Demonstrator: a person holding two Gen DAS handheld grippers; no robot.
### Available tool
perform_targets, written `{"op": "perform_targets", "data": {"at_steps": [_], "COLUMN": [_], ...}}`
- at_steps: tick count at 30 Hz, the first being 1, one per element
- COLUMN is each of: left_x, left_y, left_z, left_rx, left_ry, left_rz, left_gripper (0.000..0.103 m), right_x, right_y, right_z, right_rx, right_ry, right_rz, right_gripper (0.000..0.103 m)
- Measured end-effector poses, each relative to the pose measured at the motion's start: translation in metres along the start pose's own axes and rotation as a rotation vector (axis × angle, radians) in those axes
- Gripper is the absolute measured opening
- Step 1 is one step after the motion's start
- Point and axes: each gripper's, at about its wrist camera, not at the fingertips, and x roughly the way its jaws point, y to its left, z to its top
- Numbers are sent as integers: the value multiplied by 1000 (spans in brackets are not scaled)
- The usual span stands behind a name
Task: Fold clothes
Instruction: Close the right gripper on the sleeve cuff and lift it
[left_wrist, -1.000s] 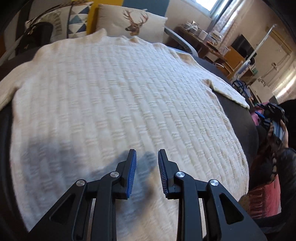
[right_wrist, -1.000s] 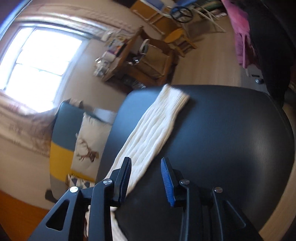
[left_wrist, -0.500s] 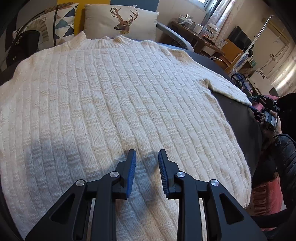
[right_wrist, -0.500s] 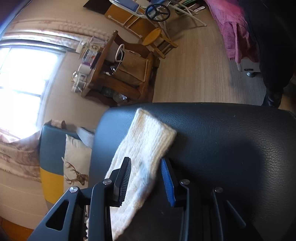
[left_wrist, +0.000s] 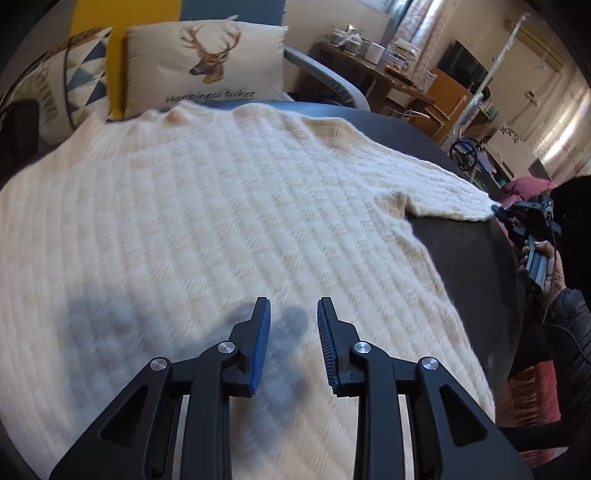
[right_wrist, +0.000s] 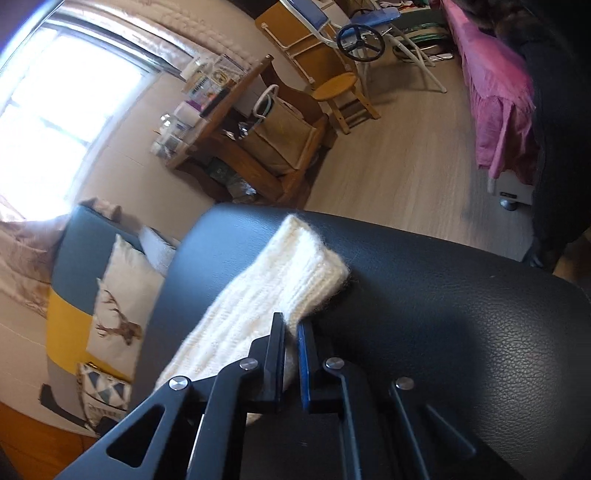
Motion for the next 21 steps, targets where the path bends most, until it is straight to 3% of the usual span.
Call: {"op": "perform_targets", "data": {"at_steps": [6,11,16,21], "left_x": [29,33,47,64], "left_y": [-26,-60,-103,-149], "left_z": [35,79,122,152], "left_rx": [1,-13,-34,-16], "left_ry": [6,-4,49,94], "left_rz": [-65,-228,-399,-472], "left_gripper": [33,34,46,52], "right_x": [0,4,15,19], "right_y": [15,43,77,86], "right_z": [4,-13,-45,-65], "right_rx": [-10,-87,-262,-306], "right_ry": [14,103,167,209], "right_rz": [125,250,207,230], "right_gripper": [5,5,5,5]}}
